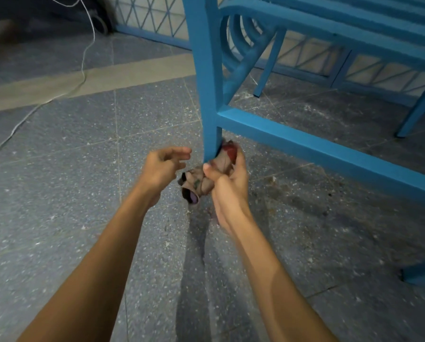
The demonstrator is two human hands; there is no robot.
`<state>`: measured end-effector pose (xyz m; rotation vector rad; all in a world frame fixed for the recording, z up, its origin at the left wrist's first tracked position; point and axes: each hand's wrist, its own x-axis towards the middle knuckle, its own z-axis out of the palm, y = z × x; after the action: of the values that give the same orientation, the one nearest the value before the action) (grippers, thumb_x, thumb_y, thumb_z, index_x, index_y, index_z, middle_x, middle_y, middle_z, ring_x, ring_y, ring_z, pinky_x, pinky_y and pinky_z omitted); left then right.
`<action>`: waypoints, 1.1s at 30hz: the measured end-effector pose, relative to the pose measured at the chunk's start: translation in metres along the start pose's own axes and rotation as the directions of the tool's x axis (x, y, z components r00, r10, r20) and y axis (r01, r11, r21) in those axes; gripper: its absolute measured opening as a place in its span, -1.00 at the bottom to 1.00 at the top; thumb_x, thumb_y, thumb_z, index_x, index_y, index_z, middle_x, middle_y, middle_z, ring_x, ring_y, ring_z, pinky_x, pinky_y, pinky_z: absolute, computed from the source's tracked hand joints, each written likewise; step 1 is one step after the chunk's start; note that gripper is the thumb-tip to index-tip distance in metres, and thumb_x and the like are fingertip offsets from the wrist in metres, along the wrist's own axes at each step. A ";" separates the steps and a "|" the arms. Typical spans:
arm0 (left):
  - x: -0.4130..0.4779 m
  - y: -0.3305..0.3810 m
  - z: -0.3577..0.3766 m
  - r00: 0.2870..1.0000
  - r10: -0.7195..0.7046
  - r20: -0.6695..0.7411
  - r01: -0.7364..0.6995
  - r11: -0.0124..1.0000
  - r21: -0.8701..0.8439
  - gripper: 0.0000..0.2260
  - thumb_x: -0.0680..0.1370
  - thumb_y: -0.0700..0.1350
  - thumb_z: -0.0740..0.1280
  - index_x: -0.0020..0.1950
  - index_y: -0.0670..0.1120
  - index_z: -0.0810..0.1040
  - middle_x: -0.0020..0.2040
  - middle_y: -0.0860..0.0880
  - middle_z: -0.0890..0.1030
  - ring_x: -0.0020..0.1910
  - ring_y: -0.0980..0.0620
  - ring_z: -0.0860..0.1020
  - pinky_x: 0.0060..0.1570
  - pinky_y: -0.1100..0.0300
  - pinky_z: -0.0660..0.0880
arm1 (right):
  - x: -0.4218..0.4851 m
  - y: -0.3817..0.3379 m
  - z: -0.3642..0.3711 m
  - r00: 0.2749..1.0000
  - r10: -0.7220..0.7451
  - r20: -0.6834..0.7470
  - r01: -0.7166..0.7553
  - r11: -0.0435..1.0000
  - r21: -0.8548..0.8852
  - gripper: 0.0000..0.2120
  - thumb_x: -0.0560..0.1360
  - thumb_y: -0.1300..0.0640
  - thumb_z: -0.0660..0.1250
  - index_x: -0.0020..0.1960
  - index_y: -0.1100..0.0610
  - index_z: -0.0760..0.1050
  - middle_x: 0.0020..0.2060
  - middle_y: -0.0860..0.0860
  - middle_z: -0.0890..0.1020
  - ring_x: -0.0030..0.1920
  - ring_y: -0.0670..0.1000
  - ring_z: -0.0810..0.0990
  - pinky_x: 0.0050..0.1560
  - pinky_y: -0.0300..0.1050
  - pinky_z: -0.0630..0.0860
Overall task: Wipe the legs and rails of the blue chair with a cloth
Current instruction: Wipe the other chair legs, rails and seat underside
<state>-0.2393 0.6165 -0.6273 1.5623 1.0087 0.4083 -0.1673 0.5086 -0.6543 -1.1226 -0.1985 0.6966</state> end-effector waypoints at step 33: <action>0.008 0.001 -0.007 0.986 0.166 0.019 -0.162 0.977 -0.138 -0.67 0.55 -0.32 0.20 0.12 0.03 0.61 0.08 0.13 0.63 0.10 0.21 0.55 -0.14 0.42 0.42 | 0.033 0.014 -0.057 0.617 -0.142 0.774 0.590 -0.568 -0.574 -0.25 0.35 0.42 0.38 0.45 -0.03 0.32 0.42 -0.15 0.36 -0.17 0.15 0.58 -0.58 -0.12 0.52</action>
<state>-0.2392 0.6267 -0.6264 1.5284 0.8138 0.5552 -0.1203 0.4889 -0.6982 -2.3022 -1.8799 -0.5429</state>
